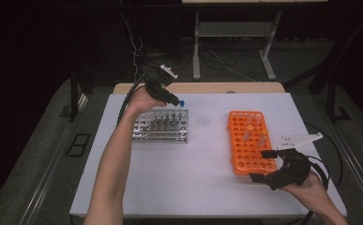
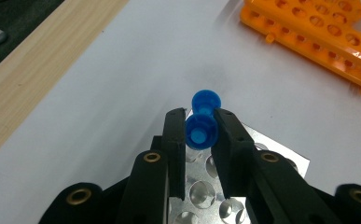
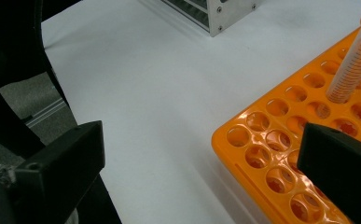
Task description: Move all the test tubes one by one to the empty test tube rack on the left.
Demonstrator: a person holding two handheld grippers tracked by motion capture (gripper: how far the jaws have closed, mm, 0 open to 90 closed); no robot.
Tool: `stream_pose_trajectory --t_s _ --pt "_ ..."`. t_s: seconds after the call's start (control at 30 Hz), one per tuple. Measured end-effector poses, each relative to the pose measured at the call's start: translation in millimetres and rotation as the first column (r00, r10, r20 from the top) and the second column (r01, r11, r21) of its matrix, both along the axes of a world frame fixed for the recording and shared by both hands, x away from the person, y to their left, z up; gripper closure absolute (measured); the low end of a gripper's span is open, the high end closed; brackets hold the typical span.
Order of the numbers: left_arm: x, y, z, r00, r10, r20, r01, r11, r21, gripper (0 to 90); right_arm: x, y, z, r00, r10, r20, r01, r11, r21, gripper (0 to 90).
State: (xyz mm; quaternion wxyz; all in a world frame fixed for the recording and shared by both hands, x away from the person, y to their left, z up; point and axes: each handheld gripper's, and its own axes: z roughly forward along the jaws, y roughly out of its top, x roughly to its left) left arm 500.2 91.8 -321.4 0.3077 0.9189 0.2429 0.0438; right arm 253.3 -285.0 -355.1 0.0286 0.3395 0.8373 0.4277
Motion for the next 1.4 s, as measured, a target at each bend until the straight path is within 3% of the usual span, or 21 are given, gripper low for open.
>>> stream_pose_trajectory --t_s 0.1,0.33,0.5,0.57,0.87,1.07,1.13,1.2,1.4 --pt "-0.5 1.2 -2.8 0.9996 0.009 -0.025 -0.01 0.9997 -0.02 71.5 0.2 -0.4 -2.1 1.0 -0.005 -0.003 0.005 1.0 -0.002 0.4" --pt "-7.6 4.8 2.3 0.9978 0.035 -0.055 -0.038 0.9981 -0.049 50.5 3.9 -7.4 -7.1 0.9994 -0.033 -0.007 0.033 0.999 -0.014 0.4" --pt "-17.4 8.8 10.5 0.9979 0.046 -0.045 -0.049 0.9967 -0.065 40.0 9.0 -15.2 -10.8 0.9981 -0.061 -0.011 0.061 0.998 -0.024 0.4" --pt "-22.1 10.3 12.7 0.9978 0.043 -0.05 -0.048 0.9944 -0.094 34.9 11.4 -17.9 -11.7 0.9972 -0.074 -0.013 0.073 0.997 -0.034 0.4" --pt "-41.9 14.7 23.0 0.9978 0.055 -0.036 -0.059 0.9921 -0.111 17.9 21.8 -30.6 -14.2 0.9924 -0.123 -0.006 0.122 0.991 -0.053 0.4" --pt "-57.4 20.2 25.6 0.9958 0.089 -0.022 -0.091 0.9868 -0.134 0.9 31.8 -34.6 -13.9 0.9904 -0.138 -0.003 0.138 0.989 -0.058 0.5" --pt "-63.7 21.9 24.6 0.9951 0.097 -0.013 -0.098 0.9867 -0.129 0.0 35.3 -35.2 -14.3 0.9908 -0.135 -0.002 0.135 0.989 -0.064 4.4" --pt "-70.2 24.8 24.1 0.9943 0.107 -0.001 -0.106 0.9832 -0.148 0.0 38.2 -35.9 -14.7 0.9913 -0.132 -0.001 0.131 0.99 -0.059 4.5" --pt "-88.9 31.3 20.7 0.9945 0.101 0.026 -0.096 0.9823 -0.161 0.0 46.9 -36.0 -18.4 0.99 -0.141 -0.005 0.14 0.987 -0.079 4.6"
